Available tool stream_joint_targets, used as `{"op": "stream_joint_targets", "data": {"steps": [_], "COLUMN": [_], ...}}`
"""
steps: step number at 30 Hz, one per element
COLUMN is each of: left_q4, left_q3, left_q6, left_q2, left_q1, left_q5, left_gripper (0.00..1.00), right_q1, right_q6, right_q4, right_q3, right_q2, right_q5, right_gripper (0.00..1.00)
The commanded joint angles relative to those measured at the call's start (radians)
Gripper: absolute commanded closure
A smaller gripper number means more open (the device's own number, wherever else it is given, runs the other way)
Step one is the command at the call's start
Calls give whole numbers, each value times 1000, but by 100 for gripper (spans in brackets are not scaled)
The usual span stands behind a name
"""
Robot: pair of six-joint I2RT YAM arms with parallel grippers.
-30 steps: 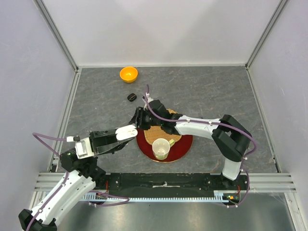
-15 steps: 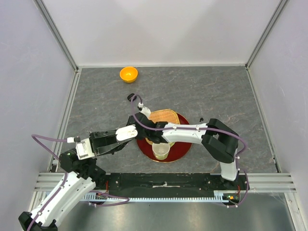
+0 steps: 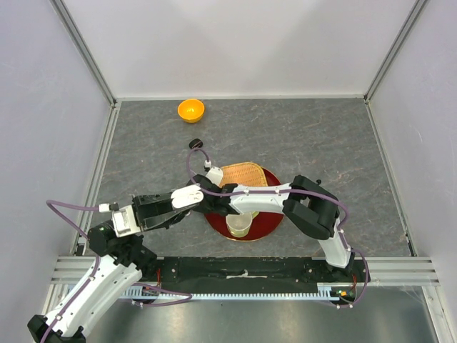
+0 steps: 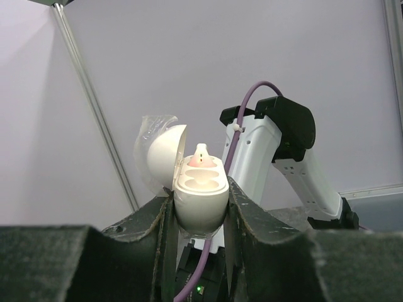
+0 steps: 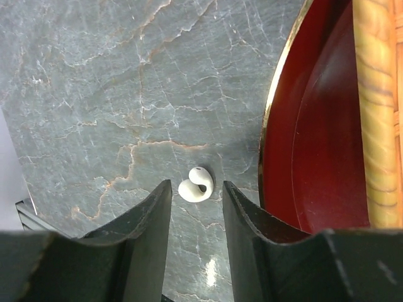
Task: Insert the wireless bluetooth earbuds into the charging case
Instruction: Pick up the earbud from the center of the board.
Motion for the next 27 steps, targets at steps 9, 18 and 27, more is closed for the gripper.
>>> {"op": "stream_joint_targets", "data": {"steps": [9, 18, 27], "left_q4": [-23, -40, -50], "left_q3": [20, 17, 17], "left_q6": [44, 50, 58], "left_q2": [-32, -43, -49], "left_q1": [-3, -3, -3], "left_q5": [-41, -48, -53], "left_gripper": [98, 98, 98], "right_q1": [25, 42, 48], "right_q6": [97, 123, 155], "right_q4": [20, 30, 28], "right_q3": [23, 0, -26], "right_q2": [23, 20, 16], "right_q5": [-14, -18, 6], "right_gripper": [63, 67, 67]}}
